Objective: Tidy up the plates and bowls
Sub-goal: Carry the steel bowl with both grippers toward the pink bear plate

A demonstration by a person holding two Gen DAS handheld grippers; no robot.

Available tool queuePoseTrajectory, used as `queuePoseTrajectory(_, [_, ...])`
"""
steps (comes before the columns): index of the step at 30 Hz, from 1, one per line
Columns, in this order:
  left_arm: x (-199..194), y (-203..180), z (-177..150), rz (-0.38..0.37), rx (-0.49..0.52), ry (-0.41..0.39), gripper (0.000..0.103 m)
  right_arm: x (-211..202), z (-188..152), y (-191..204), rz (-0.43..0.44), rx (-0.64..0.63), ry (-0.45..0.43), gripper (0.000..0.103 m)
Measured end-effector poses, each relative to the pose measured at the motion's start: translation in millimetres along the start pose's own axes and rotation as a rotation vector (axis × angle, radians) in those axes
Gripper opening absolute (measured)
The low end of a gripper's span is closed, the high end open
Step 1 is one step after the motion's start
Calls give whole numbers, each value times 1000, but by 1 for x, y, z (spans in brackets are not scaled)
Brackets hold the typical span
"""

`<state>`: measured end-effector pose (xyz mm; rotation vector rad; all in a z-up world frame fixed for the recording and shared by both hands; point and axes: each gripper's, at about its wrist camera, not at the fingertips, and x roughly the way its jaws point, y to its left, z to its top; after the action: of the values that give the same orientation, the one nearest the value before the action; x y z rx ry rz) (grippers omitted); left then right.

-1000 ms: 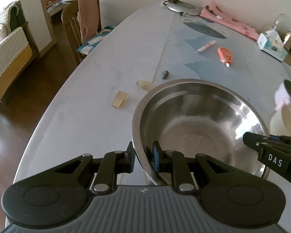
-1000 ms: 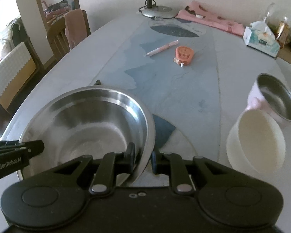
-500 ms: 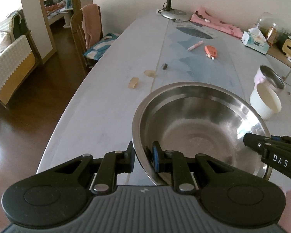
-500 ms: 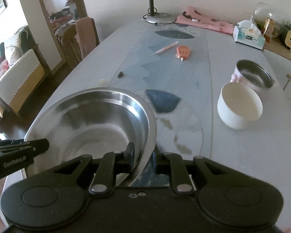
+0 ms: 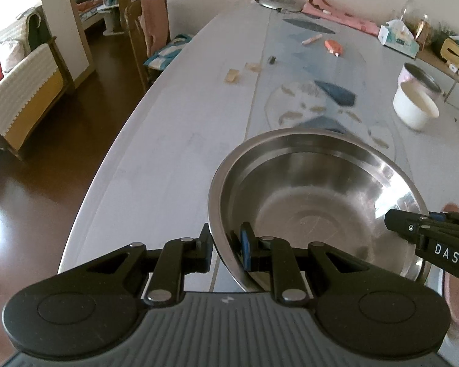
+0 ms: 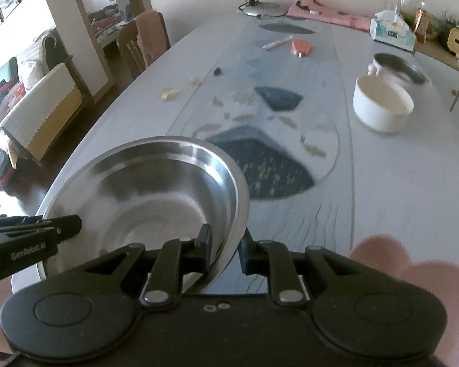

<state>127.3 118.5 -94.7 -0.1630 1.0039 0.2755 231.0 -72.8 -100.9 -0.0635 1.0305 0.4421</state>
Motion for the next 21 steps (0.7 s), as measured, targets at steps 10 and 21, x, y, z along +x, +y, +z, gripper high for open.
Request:
queuePoseTrajectory(10, [-5, 8, -39, 12, 12, 20, 17, -2, -44, 11, 21, 2, 37, 19])
queuePoseTrajectory(21, [2, 13, -60, 27, 25, 45, 17, 9, -71, 16, 29, -2, 91, 19])
